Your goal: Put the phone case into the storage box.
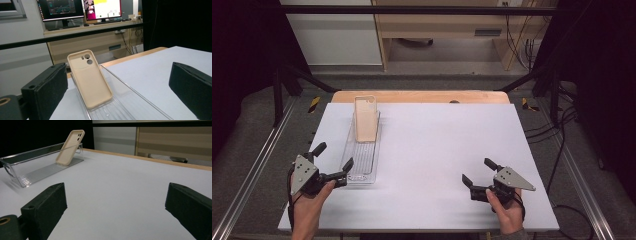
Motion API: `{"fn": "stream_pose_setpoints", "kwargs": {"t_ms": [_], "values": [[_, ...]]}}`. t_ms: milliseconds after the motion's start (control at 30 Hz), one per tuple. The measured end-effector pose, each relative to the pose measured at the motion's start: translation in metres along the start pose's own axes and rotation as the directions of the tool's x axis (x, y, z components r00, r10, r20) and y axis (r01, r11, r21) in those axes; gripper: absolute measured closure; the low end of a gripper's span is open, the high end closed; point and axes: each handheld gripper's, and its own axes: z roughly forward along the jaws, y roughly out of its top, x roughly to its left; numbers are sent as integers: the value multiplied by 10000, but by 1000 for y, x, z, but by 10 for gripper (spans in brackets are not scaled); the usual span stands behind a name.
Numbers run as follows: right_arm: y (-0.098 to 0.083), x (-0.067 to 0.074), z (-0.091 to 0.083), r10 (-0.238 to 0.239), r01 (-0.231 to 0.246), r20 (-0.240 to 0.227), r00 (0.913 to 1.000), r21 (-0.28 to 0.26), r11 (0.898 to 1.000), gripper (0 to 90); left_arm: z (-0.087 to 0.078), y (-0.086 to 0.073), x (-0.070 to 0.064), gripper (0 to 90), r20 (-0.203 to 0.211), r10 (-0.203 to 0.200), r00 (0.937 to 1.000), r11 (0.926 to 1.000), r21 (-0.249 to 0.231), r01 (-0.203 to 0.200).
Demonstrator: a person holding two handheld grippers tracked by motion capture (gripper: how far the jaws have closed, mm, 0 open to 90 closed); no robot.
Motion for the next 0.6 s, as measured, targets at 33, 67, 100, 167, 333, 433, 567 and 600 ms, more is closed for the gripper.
{"fn": "stream_pose_setpoints", "kwargs": {"t_ms": [33, 67, 100, 167, 333, 433, 567, 600], "values": [[0, 0, 0, 0, 0, 6, 10000, 5, 10000, 38, 0, -1, 0, 19, 13, -51, 10000, 10000, 6, 51], [0, 0, 0, 3, -3, 8, 10000, -2, 10000, 38, 0, -3, -1, 19, 25, -94, 10000, 9999, 36, 94], [0, 0, 0, 17, -17, 11, 10000, -9, 10000, 38, 0, -4, -1, 18, 43, -141, 9999, 9999, 47, 141], [0, -1, 0, -6, 6, 13, 10000, -19, 10000, 38, 0, -6, -1, 19, 85, -211, 9997, 9997, 118, 210], [0, -1, -1, -5, 5, -6, 10000, 2, 10000, 38, 2, -11, -1, 19, 156, -415, 9990, 9989, 231, 412], [0, -1, -1, 3, -2, -8, 10000, 20, 10000, 39, 2, -15, 0, 18, 215, -613, 9979, 9979, 216, 608], [1, -1, -2, -74, 74, 14, 10000, -133, 9999, 39, 1, -23, 4, 18, 118, -749, 9971, 9970, 218, 746], [1, -1, -2, -91, 92, 20, 10000, -185, 9998, 39, 0, -24, 4, 18, 104, -802, 9967, 9966, 224, 799]]}}
